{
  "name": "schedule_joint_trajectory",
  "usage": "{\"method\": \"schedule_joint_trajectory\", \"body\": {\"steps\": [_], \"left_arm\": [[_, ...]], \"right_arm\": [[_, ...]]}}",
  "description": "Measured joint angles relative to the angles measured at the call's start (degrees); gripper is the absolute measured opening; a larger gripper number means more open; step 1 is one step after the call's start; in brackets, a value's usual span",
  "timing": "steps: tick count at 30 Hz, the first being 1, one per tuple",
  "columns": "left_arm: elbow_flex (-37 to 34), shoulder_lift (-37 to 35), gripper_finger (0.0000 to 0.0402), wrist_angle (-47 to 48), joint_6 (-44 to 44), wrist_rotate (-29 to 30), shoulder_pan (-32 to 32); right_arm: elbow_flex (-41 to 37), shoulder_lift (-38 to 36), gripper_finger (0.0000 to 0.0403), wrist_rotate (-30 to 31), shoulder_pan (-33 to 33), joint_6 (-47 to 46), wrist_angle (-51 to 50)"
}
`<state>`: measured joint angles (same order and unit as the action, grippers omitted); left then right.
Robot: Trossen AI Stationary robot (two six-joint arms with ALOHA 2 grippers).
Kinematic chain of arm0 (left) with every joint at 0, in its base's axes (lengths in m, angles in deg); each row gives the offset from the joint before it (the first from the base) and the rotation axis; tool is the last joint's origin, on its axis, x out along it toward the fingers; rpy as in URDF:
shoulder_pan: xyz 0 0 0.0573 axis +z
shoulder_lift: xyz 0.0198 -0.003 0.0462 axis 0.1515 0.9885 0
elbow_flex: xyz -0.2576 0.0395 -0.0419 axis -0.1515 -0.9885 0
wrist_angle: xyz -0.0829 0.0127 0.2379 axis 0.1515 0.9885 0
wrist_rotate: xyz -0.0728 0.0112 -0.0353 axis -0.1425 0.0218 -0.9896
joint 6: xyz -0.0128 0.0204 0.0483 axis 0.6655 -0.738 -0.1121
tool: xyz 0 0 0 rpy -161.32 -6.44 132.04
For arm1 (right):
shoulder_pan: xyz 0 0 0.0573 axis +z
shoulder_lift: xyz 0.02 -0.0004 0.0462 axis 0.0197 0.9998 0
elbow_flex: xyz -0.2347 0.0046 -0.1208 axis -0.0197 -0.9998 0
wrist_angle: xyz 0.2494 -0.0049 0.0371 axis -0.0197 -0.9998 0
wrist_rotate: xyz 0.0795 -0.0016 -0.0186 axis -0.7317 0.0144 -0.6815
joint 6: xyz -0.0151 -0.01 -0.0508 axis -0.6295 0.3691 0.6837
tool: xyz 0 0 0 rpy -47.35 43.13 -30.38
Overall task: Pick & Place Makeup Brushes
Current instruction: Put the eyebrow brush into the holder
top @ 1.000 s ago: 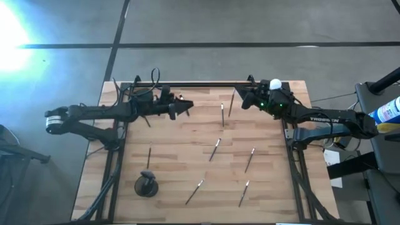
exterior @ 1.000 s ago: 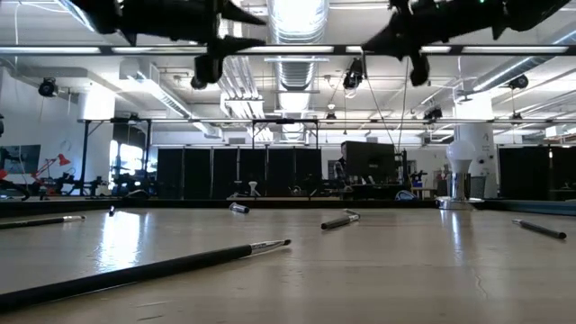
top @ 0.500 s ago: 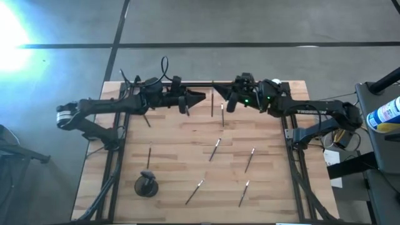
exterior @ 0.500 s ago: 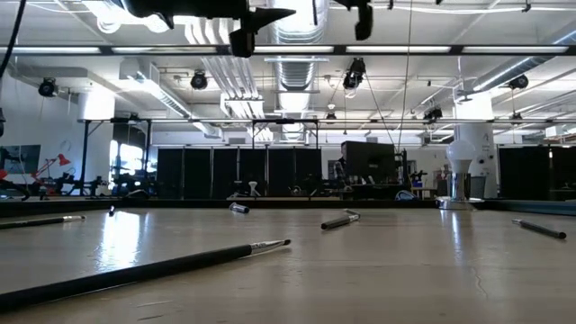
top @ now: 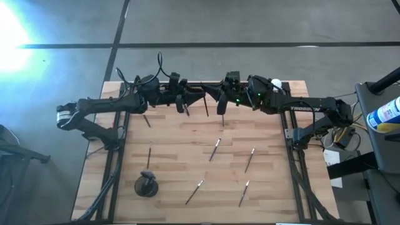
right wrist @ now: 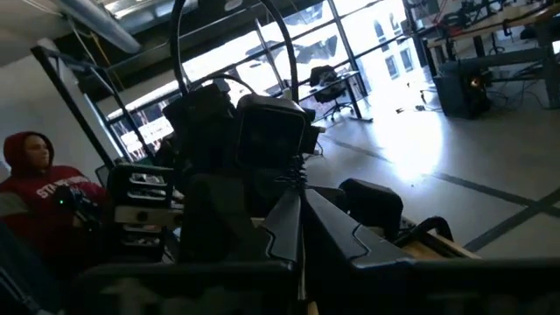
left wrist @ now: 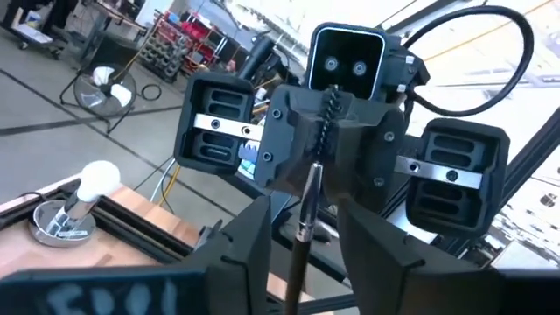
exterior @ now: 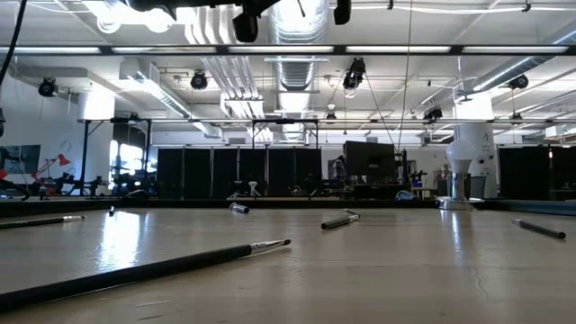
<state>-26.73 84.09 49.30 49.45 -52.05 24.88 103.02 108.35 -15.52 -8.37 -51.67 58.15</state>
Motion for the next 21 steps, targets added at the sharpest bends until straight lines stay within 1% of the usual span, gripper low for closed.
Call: {"method": "schedule_joint_trajectory", "body": {"steps": [2, 4, 6, 7, 10, 12, 17, 19, 21], "left_arm": [[0.0, 0.0, 0.01, 0.3, -0.42, -0.04, 0.0], [0.0, 0.0, 0.0067, 0.26, -1.06, -0.09, 0.02], [0.0, 0.0, 0.0027, 0.19, -1.78, -0.18, 0.22], [0.0, -0.01, 0.0016, 0.23, -1.81, -0.26, 0.43], [0.35, -0.29, 0.0013, 2.73, -2.02, -0.37, 1.39], [1.28, -0.76, 0.0011, 7.02, -3.21, -0.06, 1.9], [5.12, -2.65, 0.0007, 22.29, -9.56, 1.21, 1.98], [6.39, -3.54, 0.0007, 28.16, -11.6, 1.41, 1.62], [7.01, -4.74, 0.0006, 33.82, -12.17, 1.7, 0.94]], "right_arm": [[-0.07, -0.02, 0.0008, -0.01, 0.0, -0.02, 0.02], [-0.09, -0.02, 0.0008, 0.01, 0.0, 0.0, 0.02], [-0.03, -0.02, 0.0008, 0.48, 0.0, -0.11, -0.01], [-0.04, -0.02, 0.0009, 0.7, 0.0, -0.04, -0.07], [-0.04, -0.29, 0.0015, 1.37, -0.03, 0.19, -1.03], [-0.02, -0.88, 0.0026, 2.49, -0.02, 0.2, -3.5], [0.13, -3.49, 0.0067, 4.29, -0.25, 0.77, -11.21], [0.13, -4.83, 0.008, 4.95, -0.54, 3.54, -14.87], [0.12, -6.04, 0.0084, 5.26, -0.69, 5.62, -17.81]]}}
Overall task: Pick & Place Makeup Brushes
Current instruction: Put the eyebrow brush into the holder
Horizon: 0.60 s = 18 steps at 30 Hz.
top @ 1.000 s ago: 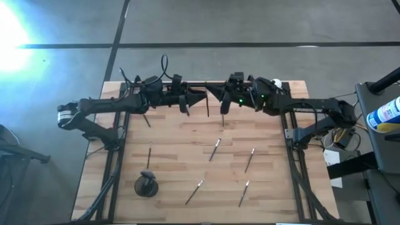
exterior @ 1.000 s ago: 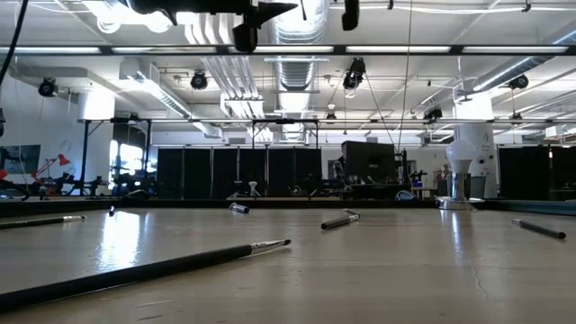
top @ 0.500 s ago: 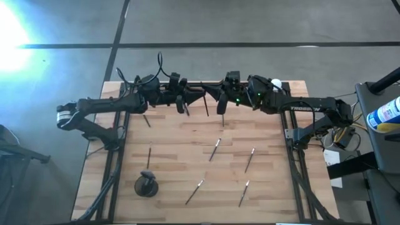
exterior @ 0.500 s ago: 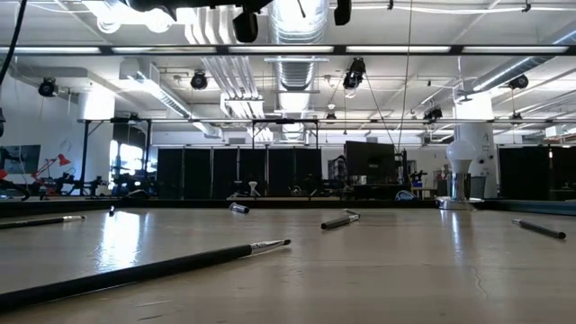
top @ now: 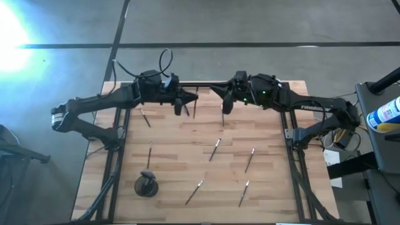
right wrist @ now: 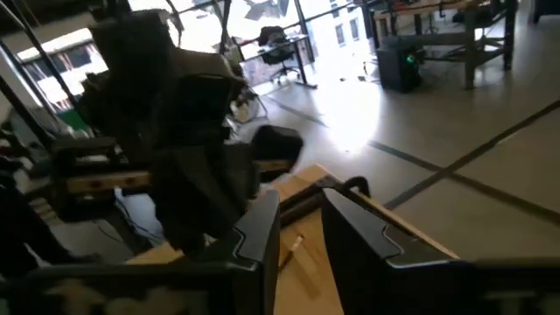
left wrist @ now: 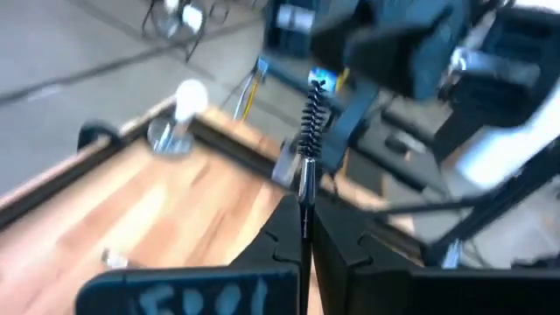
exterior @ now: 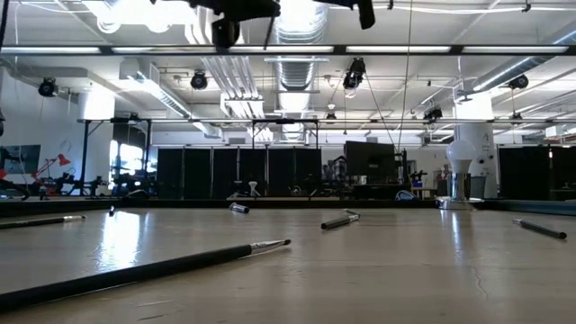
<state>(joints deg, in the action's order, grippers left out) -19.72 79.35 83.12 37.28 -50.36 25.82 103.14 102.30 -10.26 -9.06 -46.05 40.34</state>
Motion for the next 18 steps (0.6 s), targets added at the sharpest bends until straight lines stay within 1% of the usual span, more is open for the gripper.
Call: {"method": "schedule_joint_trajectory", "body": {"steps": [2, 4, 7, 9, 14, 18], "left_arm": [[0.02, -1.89, 0.0006, 4.6, 0.19, 0.58, -1.37], [-0.33, -4.0, 0.0006, 9.72, 0.74, 2.8, -3.79], [-0.37, -6.47, 0.0006, 17.77, 1.84, 10.75, -9.63], [-0.41, -7.59, 0.0006, 21.72, 3.62, 15.66, -14.78], [-0.43, -8.55, 0.0006, 27.85, 9.8, 28.3, -30.16], [-0.47, -8.56, 0.0006, 31.93, 14.41, 37.49, -42.99]], "right_arm": [[-0.08, -1.0, 0.0078, -0.02, -0.52, 1.13, -2.6], [-0.19, -1.75, 0.0063, 0.02, -0.71, 1.92, -4.89], [-0.25, -2.63, 0.0032, -0.35, -0.98, 3.17, -7.48], [-0.25, -2.95, 0.0015, -0.79, -0.98, 3.61, -8.63], [-0.36, -3.16, 0.0009, -7.33, -0.93, 3.82, -9.36], [-0.36, -3.24, 0.0008, -7.43, 0.67, 3.36, -9.09]]}}
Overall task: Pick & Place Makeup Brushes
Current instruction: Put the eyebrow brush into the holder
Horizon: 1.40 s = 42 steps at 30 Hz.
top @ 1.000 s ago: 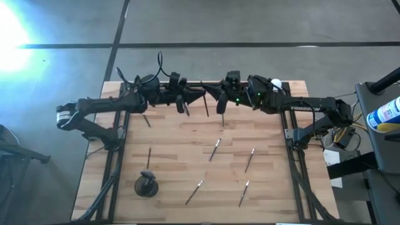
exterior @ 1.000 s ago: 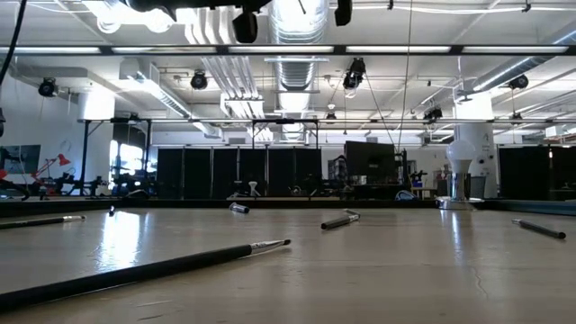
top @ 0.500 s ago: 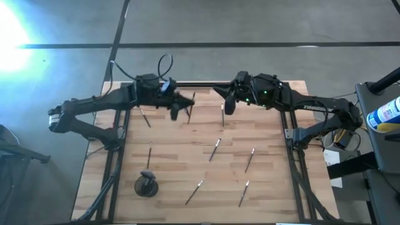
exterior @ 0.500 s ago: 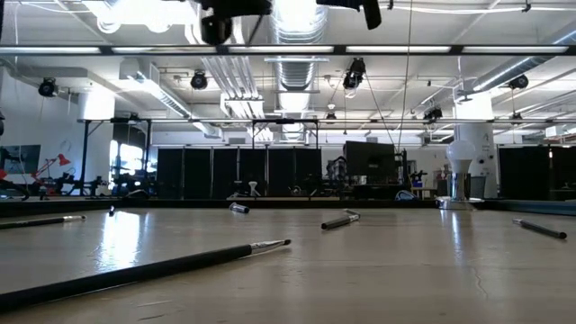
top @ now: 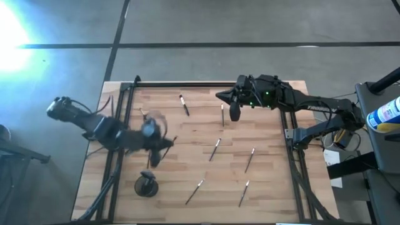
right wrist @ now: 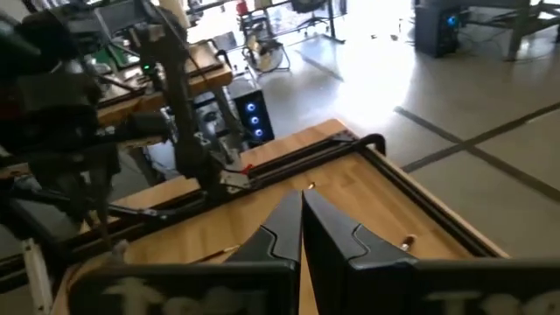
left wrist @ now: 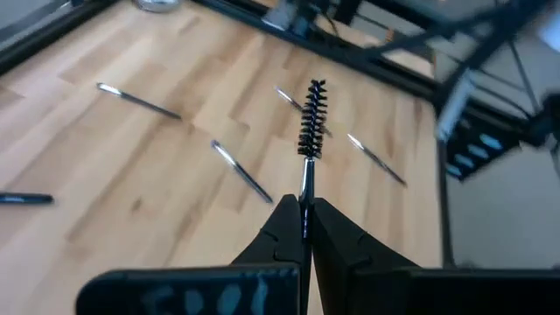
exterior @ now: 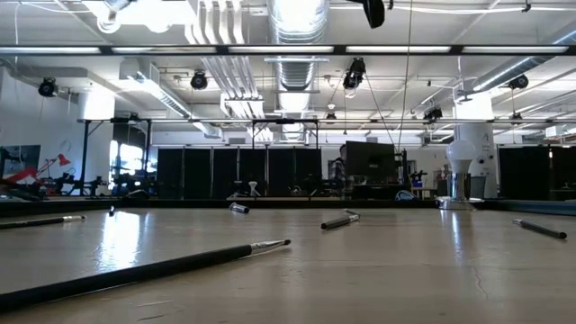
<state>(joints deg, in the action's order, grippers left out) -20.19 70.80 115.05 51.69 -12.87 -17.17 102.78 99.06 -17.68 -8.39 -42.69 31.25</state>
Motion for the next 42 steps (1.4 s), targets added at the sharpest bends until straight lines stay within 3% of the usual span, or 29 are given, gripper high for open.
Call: {"method": "schedule_joint_trajectory", "body": {"steps": [10, 15, 21, 28, 31, 42], "left_arm": [[-3.15, -1.81, 0.0006, 6.87, 12.38, 23.22, -29.68], [-10.36, -3.17, 0.0006, 6.95, 21.8, 30.29, -38.13], [-19.22, -4.6, 0.0005, 0.38, 24.89, 31.92, -39.85], [-30.84, -4.53, 0.0005, -22.96, 23.74, 28.11, -40.08], [-33.86, -3.69, 0.0005, -28.64, 23.41, 27.15, -40.09], [-34.88, -1.28, 0.0005, -25.54, 27.45, 23.46, -40.11]], "right_arm": [[0.0, 0.0, 0.0008, 10.17, 6.24, -1.51, 1.35], [0.02, 0.15, 0.0008, 14.55, 9.3, -1.47, 3.76], [0.02, 0.15, 0.0008, 19.55, 10.9, -1.49, 3.99], [0.09, 0.15, 0.0008, 21.04, 11.13, -1.7, 3.99], [0.09, 0.16, 0.0008, 21.04, 11.14, -1.68, 4.0], [0.09, 0.17, 0.0008, 21.02, 11.14, -0.9, 3.95]]}}
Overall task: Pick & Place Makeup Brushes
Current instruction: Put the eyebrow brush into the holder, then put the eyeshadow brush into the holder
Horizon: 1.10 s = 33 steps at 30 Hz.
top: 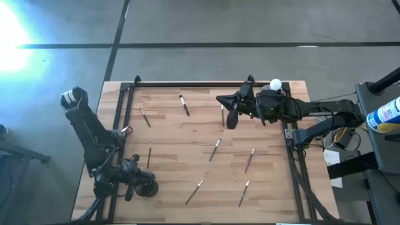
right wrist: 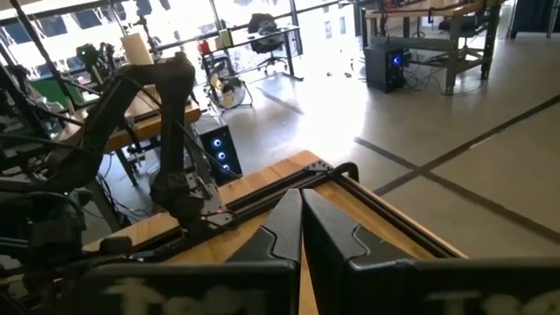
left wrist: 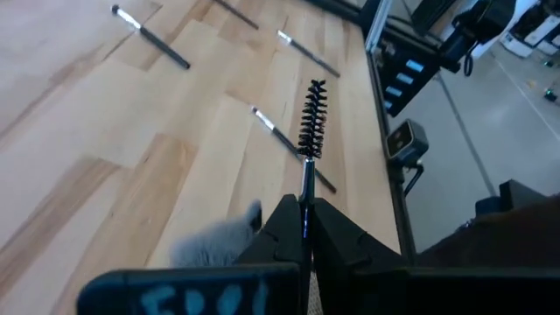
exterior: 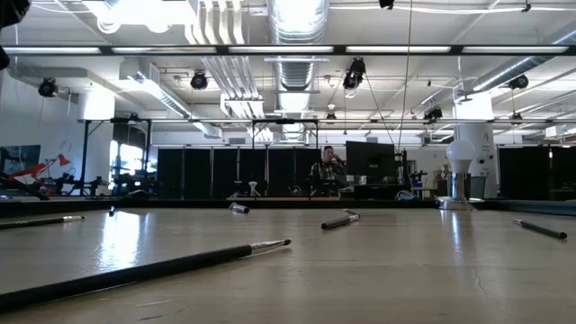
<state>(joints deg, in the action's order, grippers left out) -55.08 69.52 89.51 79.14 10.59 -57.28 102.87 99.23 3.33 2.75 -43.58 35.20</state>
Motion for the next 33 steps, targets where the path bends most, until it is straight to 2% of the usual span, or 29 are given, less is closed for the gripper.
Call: {"method": "schedule_joint_trajectory", "body": {"steps": [13, 23, 28, 33], "left_arm": [[0.0, 0.75, 0.0044, 0.55, 4.34, -4.33, 0.02], [1.77, 0.3, 0.0071, 2.44, 3.31, -7.24, 0.01], [5.26, -2.19, 0.007, 7.36, 3.1, -10.46, 0.31], [7.11, -5.9, 0.0036, 7.14, 0.21, -9.3, 1.58]], "right_arm": [[0.0, 0.04, 0.0008, -0.02, -0.02, 1.8, -0.04], [0.0, 0.04, 0.0008, -0.04, -0.02, 2.27, -0.09], [0.0, 0.04, 0.0008, -0.04, -0.02, 2.23, -0.97], [-0.39, 0.04, 0.0008, -3.34, -0.01, 2.19, -5.3]]}}
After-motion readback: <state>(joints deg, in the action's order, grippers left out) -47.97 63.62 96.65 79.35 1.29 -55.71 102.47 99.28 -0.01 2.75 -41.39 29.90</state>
